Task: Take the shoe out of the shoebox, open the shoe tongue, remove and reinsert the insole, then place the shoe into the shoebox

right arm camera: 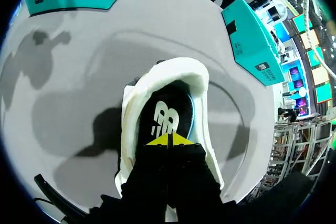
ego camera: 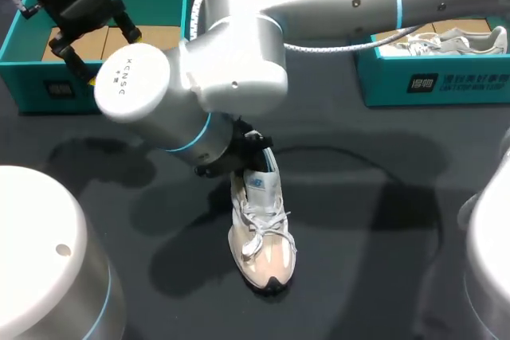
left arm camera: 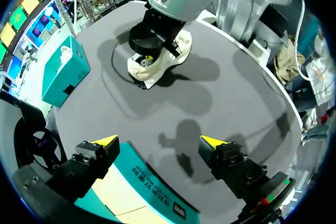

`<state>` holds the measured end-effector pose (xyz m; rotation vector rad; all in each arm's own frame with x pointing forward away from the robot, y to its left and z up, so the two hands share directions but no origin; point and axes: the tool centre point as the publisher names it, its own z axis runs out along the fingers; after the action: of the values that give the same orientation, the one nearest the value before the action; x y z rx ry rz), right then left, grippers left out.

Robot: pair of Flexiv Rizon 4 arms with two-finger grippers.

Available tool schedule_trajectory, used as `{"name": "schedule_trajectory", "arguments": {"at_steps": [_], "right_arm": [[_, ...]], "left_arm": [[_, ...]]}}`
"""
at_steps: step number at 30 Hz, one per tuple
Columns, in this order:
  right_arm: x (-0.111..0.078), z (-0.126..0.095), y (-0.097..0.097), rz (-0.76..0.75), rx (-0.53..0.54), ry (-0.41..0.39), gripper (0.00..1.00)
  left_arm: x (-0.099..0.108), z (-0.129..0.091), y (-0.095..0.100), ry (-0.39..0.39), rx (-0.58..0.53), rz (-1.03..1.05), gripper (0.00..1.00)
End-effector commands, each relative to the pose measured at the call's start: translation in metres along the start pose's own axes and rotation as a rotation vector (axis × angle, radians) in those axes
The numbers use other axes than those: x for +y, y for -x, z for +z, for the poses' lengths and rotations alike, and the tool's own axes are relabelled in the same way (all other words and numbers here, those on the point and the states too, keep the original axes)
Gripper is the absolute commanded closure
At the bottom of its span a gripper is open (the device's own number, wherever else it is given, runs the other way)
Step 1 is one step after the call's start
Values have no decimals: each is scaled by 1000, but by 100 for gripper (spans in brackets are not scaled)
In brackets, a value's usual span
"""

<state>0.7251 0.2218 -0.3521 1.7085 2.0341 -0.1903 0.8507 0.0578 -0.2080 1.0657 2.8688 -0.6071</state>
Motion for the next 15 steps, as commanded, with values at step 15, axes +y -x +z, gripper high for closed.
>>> {"name": "schedule_trajectory", "arguments": {"at_steps": [15], "right_arm": [[-2,40,5,225,-204,-73,100]], "left_arm": [[0,0,0,2,3,1,0]]}}
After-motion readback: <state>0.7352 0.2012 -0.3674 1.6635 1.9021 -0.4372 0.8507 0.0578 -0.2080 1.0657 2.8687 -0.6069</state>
